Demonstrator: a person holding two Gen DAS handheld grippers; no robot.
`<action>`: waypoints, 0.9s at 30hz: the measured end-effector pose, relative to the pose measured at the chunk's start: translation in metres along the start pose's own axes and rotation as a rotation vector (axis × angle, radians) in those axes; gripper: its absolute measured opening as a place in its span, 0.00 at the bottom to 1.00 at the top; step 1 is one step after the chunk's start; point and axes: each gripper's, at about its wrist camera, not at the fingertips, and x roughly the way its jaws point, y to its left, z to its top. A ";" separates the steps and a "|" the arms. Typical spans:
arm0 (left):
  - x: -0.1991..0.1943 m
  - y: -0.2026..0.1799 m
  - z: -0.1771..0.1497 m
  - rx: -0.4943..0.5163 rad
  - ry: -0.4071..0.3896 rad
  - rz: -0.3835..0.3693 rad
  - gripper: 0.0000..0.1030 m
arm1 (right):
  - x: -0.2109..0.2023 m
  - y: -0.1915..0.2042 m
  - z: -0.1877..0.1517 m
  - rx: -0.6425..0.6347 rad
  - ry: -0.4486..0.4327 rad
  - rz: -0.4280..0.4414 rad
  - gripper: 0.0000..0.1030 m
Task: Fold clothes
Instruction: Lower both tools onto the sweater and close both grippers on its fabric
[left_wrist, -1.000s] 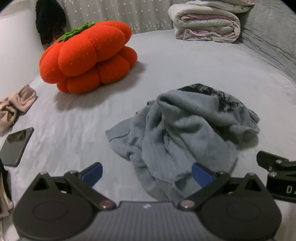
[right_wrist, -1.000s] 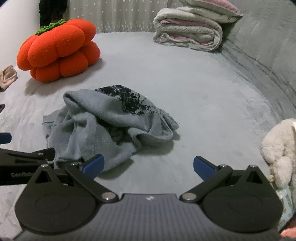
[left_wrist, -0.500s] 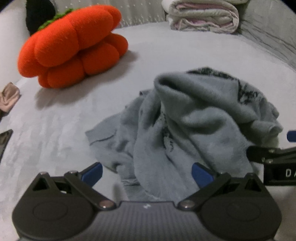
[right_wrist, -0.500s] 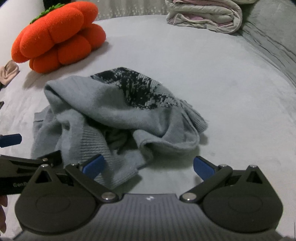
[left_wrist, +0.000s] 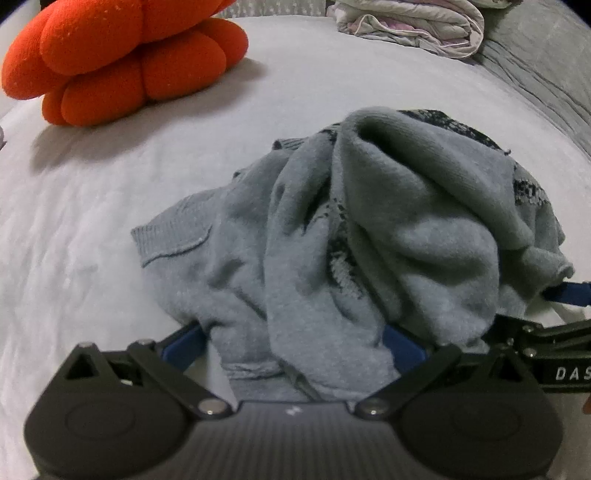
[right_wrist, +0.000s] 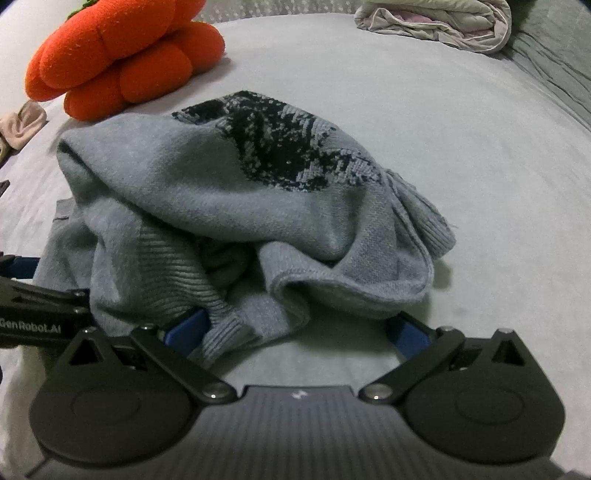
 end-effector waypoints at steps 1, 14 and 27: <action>-0.001 -0.001 0.001 0.002 0.004 0.002 1.00 | -0.002 0.000 0.000 -0.002 0.003 0.000 1.00; -0.029 0.003 0.000 -0.032 -0.058 -0.051 0.36 | -0.048 0.011 -0.003 0.038 -0.081 0.057 0.44; -0.070 0.019 -0.001 -0.055 -0.185 -0.110 0.20 | -0.052 0.015 0.004 0.021 -0.178 0.040 0.05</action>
